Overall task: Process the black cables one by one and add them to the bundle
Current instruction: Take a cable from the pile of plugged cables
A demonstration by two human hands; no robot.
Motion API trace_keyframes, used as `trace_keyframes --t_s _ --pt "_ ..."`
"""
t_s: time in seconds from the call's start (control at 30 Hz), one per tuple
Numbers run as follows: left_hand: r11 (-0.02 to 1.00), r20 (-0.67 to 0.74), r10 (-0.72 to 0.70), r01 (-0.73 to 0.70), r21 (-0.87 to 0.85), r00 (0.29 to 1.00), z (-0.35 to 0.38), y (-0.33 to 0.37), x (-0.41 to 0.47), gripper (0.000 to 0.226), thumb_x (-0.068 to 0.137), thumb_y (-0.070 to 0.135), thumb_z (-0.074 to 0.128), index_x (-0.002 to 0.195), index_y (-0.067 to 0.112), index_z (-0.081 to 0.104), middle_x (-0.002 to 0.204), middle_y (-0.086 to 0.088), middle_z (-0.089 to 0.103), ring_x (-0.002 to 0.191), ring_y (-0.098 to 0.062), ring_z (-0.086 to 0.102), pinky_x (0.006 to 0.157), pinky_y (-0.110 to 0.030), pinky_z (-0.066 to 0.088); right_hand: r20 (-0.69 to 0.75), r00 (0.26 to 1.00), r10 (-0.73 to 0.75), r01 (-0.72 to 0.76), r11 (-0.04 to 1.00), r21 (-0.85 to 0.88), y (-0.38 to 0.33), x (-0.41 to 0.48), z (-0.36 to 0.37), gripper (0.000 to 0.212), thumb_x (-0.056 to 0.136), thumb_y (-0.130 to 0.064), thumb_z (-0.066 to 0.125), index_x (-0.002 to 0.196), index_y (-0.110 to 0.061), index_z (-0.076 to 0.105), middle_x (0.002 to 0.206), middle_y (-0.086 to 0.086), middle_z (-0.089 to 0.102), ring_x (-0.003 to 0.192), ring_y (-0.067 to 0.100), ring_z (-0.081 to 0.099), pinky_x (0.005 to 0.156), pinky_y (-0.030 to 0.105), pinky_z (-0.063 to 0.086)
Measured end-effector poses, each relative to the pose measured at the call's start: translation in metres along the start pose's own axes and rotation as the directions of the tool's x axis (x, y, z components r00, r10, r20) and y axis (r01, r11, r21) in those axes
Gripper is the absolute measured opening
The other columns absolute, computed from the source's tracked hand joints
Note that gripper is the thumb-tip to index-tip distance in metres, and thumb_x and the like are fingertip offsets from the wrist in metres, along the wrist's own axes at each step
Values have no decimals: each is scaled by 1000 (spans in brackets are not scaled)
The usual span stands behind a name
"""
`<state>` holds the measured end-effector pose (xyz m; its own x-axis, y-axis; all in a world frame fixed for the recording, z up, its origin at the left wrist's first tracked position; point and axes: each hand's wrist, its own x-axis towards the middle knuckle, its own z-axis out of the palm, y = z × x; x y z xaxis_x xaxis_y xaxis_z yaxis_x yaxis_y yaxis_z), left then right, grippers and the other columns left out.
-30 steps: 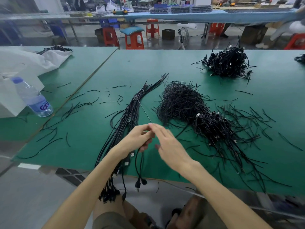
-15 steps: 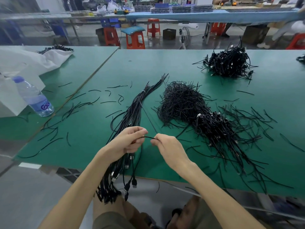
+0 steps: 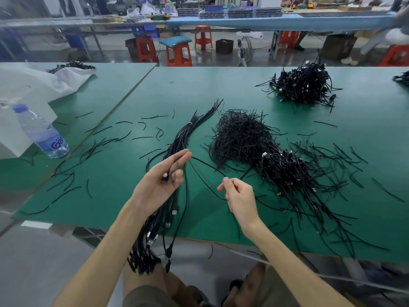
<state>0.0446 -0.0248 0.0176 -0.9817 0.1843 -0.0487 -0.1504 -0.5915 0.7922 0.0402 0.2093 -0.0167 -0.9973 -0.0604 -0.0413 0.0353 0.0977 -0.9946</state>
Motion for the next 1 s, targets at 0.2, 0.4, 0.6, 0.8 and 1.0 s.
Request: trace_keyframes --t_s 0.2,0.4,0.6,0.8,1.0 --pt "975 5 34 -32 -218 999 7 0 4 44 104 29 57 139 3 60 134 0 64 101 -8 68 75 -18 55 106 987 -123 141 972 -185 7 -17 -8 34 105 -35 53 76 -25 67 51 -8 36 48 12 29 50 23 27" --pt "983 -291 41 -91 -159 956 12 1 16 41 106 45 45 89 15 67 94 -1 62 85 -16 62 83 -28 53 389 913 -127 284 880 -381 21 -38 -23 29 104 -45 52 84 -29 66 52 -10 46 46 9 32 49 21 28" --pt "946 -87 -20 -9 -325 996 18 -6 11 34 109 31 47 97 12 72 108 3 66 69 -7 55 62 -21 52 395 916 -76 284 817 -502 22 -44 -31 47 101 -61 39 78 -28 63 57 -11 51 51 7 44 56 17 35" --pt "947 238 -201 127 294 950 31 1 0 33 105 41 54 84 17 62 75 4 59 46 -7 35 50 -19 31 249 968 -10 145 837 -528 18 -33 -40 46 100 -53 53 69 -21 60 46 -8 46 39 7 35 47 19 31" --pt "397 272 -633 2 918 724 61 -18 -6 40 110 33 44 125 5 69 123 -5 73 106 -21 73 100 -45 54 124 990 -66 107 927 -359 -8 -19 -45 52 100 -48 58 57 -18 53 48 -9 38 47 10 32 48 21 29"
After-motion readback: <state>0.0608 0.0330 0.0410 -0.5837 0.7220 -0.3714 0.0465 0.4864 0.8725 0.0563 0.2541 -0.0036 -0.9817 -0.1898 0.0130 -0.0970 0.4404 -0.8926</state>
